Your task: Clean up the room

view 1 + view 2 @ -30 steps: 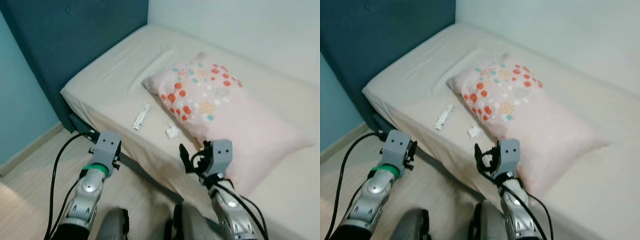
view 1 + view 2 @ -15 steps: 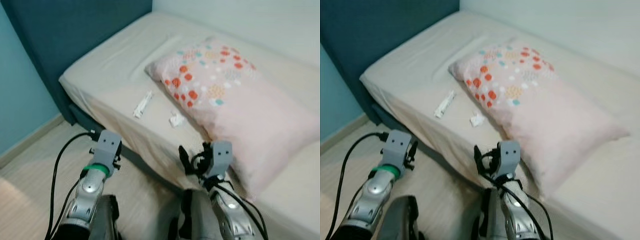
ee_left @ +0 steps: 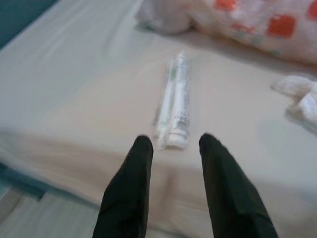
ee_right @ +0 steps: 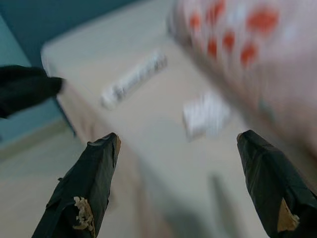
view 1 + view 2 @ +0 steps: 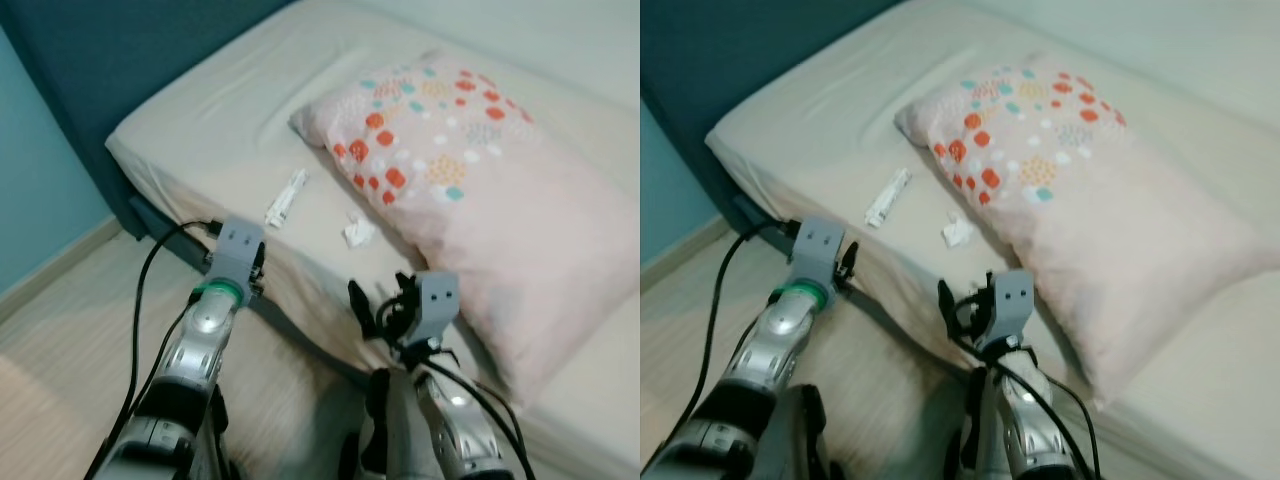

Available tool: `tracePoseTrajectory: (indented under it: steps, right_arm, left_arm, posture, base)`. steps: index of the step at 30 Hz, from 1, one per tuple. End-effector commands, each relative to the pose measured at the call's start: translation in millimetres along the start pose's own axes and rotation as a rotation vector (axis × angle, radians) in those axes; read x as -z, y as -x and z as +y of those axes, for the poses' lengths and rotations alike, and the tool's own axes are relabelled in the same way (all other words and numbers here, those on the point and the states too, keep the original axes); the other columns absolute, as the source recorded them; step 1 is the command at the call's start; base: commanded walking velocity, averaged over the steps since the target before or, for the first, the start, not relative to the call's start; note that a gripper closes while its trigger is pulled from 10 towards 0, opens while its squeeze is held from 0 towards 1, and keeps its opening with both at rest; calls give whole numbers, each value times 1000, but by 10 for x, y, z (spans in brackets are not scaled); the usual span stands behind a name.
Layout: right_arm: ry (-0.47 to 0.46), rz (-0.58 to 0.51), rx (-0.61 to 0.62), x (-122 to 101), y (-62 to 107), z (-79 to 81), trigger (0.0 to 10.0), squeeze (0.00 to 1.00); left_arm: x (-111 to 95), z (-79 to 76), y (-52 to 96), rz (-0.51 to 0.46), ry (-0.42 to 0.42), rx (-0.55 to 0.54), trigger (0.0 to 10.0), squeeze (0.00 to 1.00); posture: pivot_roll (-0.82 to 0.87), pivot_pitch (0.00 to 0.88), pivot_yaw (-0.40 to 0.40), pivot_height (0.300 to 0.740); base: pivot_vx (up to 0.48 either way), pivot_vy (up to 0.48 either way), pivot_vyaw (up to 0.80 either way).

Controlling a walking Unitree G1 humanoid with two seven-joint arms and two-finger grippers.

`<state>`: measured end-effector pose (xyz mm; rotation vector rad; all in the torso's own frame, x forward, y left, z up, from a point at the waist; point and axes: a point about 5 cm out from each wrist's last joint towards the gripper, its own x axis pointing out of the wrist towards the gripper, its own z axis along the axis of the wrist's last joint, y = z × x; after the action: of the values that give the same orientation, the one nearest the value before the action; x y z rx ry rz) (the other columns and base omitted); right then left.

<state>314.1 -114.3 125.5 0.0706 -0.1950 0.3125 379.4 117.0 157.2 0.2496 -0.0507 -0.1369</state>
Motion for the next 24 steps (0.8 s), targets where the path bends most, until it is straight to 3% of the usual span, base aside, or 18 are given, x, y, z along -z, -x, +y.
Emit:
tracePoseTrajectory:
  steps: [1, 2, 3, 5, 6, 7, 8, 11, 15, 18, 24]
  right_arm:
    - [4, 10, 23, 37, 28, -42, 10000, 0]
    - [10, -18, 22, -50, -78, -52, 10000, 0]
    - [10, -40, 20, -133, -182, -67, 10000, 0]
    - [10, -52, 18, -185, -245, -78, 10000, 0]
    - [-3, -46, 36, -208, -312, -129, 10000, 0]
    - [-3, -46, 36, -208, -312, -129, 10000, 0]
    - [-14, -33, 52, -207, -354, -179, 10000, 0]
    - [-25, 2, 87, -193, -422, -301, 10000, 0]
    - [-29, -5, 95, -232, -452, -348, 10000, 0]
    - [-25, -79, 80, -393, -409, -360, 10000, 0]
    - [7, -130, 58, -508, -306, -333, 10000, 0]
  left_arm:
    - [164, -75, 37, 62, 13, 31, 10000, 0]
    - [100, -119, -38, 69, 20, 49, 10000, 0]
    - [6, -170, -112, 65, 26, 62, 10000, 125]
    - [-59, -205, -156, 61, 31, 69, 10000, 125]
    - [-142, -257, -202, 54, 27, 80, 10000, 514]
    - [-142, -257, -202, 54, 27, 80, 10000, 514]
    - [-213, -296, -237, 46, 24, 86, 10000, 1000]
    - [-359, -354, -297, 24, 12, 89, 10000, 1000]
    - [-440, -317, -338, 10, -3, 58, 10000, 1000]
    - [-470, -78, -376, 17, -12, -38, 10000, 1000]
    - [-427, 53, -380, 53, -14, -91, 10000, 1000]
  posture:
    - [-10, 226, 11, 541]
    - [-19, 238, 16, 541]
    - [-33, 254, 22, 541]
    - [-33, 254, 22, 541]
    - [-41, 273, 26, 541]
    - [-41, 273, 26, 541]
    - [-45, 296, 32, 541]
    - [-48, 334, 37, 541]
    - [-49, 363, 39, 541]
    - [-59, 412, 37, 541]
    - [-93, 442, 33, 541]
  base:
    - [0, 0, 0]
    - [0, 0, 0]
    - [0, 0, 0]
    - [0, 0, 0]
    - [0, 0, 0]
    - [0, 0, 0]
    - [0, 0, 0]
    - [0, 0, 0]
    - [0, 0, 0]
    - [0, 0, 0]
    - [0, 0, 0]
